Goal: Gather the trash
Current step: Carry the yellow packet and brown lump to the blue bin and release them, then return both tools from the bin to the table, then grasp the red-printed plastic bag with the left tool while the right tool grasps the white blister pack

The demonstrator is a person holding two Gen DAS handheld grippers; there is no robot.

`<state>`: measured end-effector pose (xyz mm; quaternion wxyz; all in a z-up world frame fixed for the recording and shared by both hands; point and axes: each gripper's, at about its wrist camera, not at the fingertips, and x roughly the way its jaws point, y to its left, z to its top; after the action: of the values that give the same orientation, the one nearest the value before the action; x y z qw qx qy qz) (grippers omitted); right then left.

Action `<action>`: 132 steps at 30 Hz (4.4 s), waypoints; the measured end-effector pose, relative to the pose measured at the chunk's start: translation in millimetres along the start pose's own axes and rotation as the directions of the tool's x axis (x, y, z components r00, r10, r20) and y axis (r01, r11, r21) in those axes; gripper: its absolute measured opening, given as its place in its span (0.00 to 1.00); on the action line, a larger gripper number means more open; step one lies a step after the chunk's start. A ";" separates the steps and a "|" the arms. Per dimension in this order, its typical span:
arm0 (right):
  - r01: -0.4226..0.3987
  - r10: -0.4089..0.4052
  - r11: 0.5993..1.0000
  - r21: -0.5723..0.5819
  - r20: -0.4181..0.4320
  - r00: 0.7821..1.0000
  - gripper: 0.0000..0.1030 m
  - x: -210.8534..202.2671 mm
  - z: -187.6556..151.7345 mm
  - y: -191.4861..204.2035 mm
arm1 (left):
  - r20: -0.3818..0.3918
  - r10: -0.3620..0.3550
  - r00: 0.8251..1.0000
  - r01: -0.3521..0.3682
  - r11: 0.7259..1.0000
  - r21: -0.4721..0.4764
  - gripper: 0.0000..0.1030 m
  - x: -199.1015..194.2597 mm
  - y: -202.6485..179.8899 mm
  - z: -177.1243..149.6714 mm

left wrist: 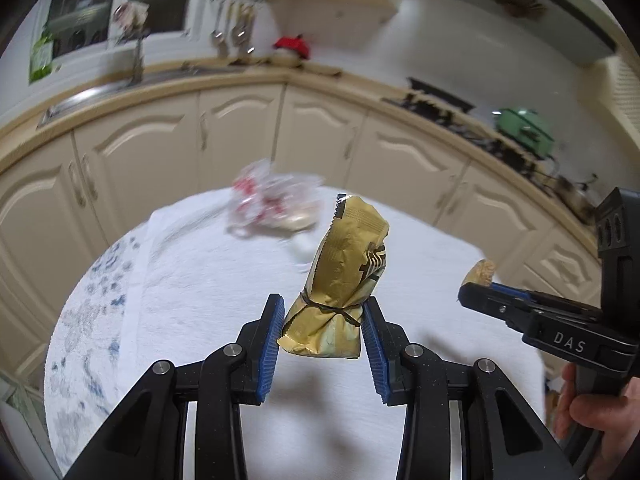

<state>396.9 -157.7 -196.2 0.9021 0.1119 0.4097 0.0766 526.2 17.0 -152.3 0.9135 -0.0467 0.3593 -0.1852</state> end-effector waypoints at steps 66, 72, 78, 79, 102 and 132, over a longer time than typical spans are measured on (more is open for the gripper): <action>0.451 -0.471 0.566 0.690 -0.178 0.864 1.00 -186.6 -244.8 -391.2 | -0.398 -0.209 0.893 0.358 0.866 0.350 0.99 146.1 -429.5 -91.5; 0.453 -0.492 0.608 0.652 -0.138 0.860 1.00 -194.8 -215.9 -350.1 | -0.316 -0.237 0.919 0.346 0.870 0.351 0.99 79.1 -387.0 -82.6; 0.441 -0.520 0.697 0.566 -0.025 0.854 1.00 -208.2 -163.1 -279.2 | -0.206 -0.270 0.941 0.326 0.886 0.330 0.99 4.4 -326.0 -71.7; 0.440 -0.521 0.711 0.548 -0.008 0.853 1.00 -208.9 -154.0 -267.1 | -0.185 -0.271 0.945 0.319 0.891 0.324 0.99 -7.8 -314.3 -70.0; 0.284 -0.303 0.952 0.117 0.203 0.931 1.00 -125.0 -8.4 -27.1 | 0.155 -0.023 0.988 0.018 0.999 0.036 0.99 -252.1 -46.7 -90.6; 0.157 -0.181 0.964 -0.215 -0.097 0.979 0.81 143.0 66.3 53.9 | -0.008 0.285 0.958 -0.284 0.950 -0.126 0.99 -156.1 40.1 -33.0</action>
<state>537.8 -82.2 -242.8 0.8867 -0.0224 0.4593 0.0477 411.1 113.8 -85.6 0.9277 -0.0531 0.3685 -0.0282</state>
